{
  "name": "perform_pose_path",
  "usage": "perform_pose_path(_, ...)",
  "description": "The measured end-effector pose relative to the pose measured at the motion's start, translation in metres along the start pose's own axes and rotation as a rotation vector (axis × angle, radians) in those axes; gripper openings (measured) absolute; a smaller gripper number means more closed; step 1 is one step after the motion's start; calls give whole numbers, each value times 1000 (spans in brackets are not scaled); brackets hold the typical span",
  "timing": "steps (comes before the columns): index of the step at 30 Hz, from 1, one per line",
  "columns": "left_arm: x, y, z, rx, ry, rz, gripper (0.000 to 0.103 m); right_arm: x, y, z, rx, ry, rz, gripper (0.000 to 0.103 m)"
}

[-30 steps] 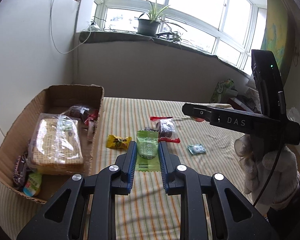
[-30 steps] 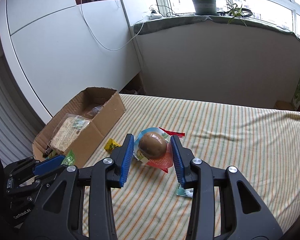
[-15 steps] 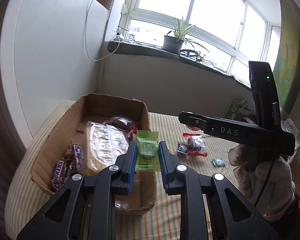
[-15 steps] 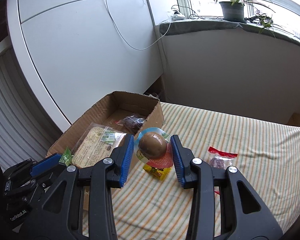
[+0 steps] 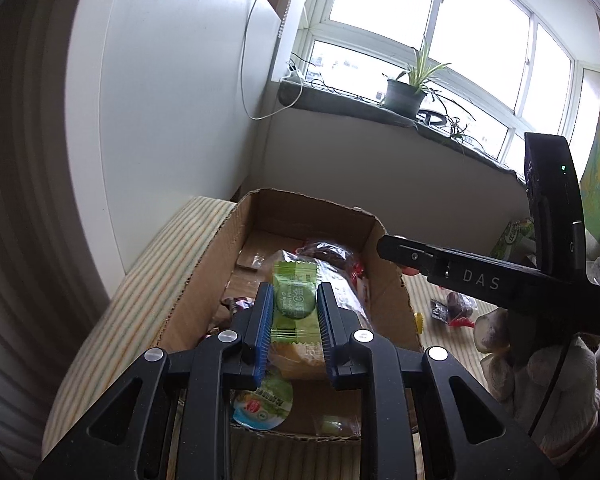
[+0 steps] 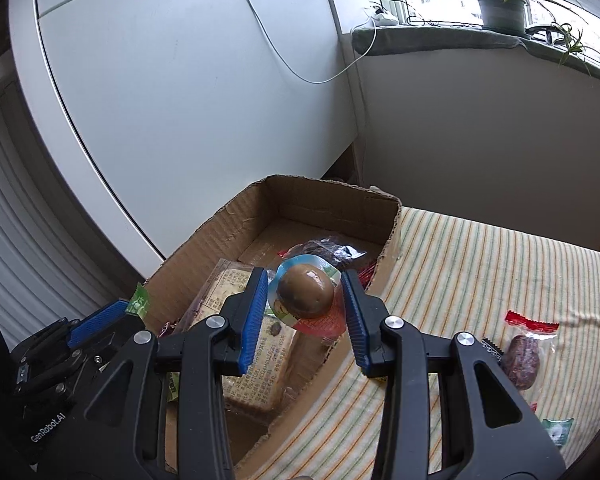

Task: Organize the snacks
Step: 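Carry the green candy and brown egg treat into the box and release, then withdraw both grippers from the box back over the snacks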

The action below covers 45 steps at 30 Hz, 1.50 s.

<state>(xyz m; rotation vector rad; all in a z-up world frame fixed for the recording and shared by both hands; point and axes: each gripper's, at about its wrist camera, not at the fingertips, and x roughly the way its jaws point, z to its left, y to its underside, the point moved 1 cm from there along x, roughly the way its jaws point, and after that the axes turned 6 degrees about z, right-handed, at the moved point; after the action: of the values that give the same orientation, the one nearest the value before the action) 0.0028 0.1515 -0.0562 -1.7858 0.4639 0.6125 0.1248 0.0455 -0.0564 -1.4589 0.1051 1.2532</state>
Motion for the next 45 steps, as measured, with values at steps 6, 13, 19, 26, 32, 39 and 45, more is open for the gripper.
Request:
perform_pose_path(6, 3, 4, 6, 1, -16, 17, 20, 10, 3, 13, -31, 7, 16, 40)
perform_pose_path(13, 2, 6, 9, -6, -23, 20, 21, 11, 5, 17, -51, 15, 14, 43)
perform_pose_path(19, 2, 6, 7, -4, -31, 24, 22, 4, 5, 16, -55, 21, 4, 54)
perform_pose_path(26, 4, 6, 6, -5, -37, 30, 35, -1, 4, 16, -59, 33, -15, 69)
perform_pose_path(32, 4, 7, 4, -1, -31, 29, 36, -4, 4, 15, -62, 54, -29, 79)
perform_pose_path(39, 4, 7, 3, 0, -29, 25, 37, -14, 5, 6, -37, 64, -48, 92)
perform_pose_path(45, 3, 8, -6, 17, -20, 18, 50, -23, 7, -7, -22, 84, -50, 92)
